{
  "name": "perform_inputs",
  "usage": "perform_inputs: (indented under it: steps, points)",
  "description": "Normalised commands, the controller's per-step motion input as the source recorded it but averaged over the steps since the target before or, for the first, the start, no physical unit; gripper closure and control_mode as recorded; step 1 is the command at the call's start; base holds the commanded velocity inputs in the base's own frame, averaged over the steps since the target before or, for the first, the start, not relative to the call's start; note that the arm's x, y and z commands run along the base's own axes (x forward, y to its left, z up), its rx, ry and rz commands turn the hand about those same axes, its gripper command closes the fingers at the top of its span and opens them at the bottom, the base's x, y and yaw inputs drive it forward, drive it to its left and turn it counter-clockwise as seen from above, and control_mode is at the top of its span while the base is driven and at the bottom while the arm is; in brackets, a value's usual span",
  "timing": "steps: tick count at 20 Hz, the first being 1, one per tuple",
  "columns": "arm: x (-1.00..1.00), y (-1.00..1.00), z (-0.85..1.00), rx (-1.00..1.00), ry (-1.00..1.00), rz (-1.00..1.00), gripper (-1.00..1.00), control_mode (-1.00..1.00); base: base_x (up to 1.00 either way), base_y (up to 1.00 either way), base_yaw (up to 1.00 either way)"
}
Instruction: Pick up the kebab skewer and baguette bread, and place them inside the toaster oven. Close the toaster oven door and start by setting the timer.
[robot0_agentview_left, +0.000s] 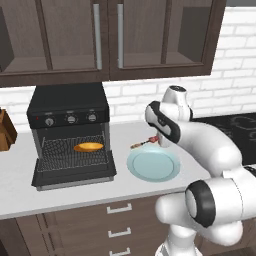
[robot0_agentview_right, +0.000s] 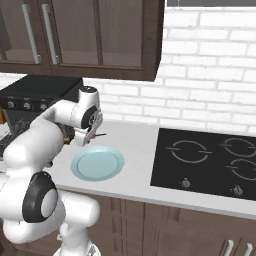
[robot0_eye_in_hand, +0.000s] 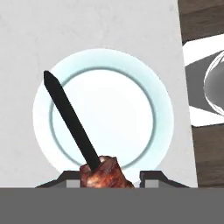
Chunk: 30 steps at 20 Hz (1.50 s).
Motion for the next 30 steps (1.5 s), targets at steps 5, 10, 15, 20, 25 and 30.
perform_inputs:
  steps: [5,10,15,20,25,30]
  points:
    - [-0.24,0.62,0.16,0.07,-0.26,-0.22,1.00,-1.00,0.00,0.00,0.00]
    - [0.00,0.74,0.15,0.00,-0.24,0.00,1.00,-1.00,0.00,0.00,0.00]
    - [-0.03,0.81,0.21,-0.02,-0.20,0.00,1.00,-1.00,0.00,0.00,0.00]
    - [-0.13,0.93,0.16,0.00,-0.03,0.00,1.00,-1.00,0.00,0.00,0.00]
    - [0.01,0.78,0.05,0.00,-0.11,0.00,1.00,-1.00,0.00,0.00,0.00]
    - [0.24,0.65,0.07,0.00,-0.09,-0.03,1.00,-1.00,0.00,0.00,0.00]
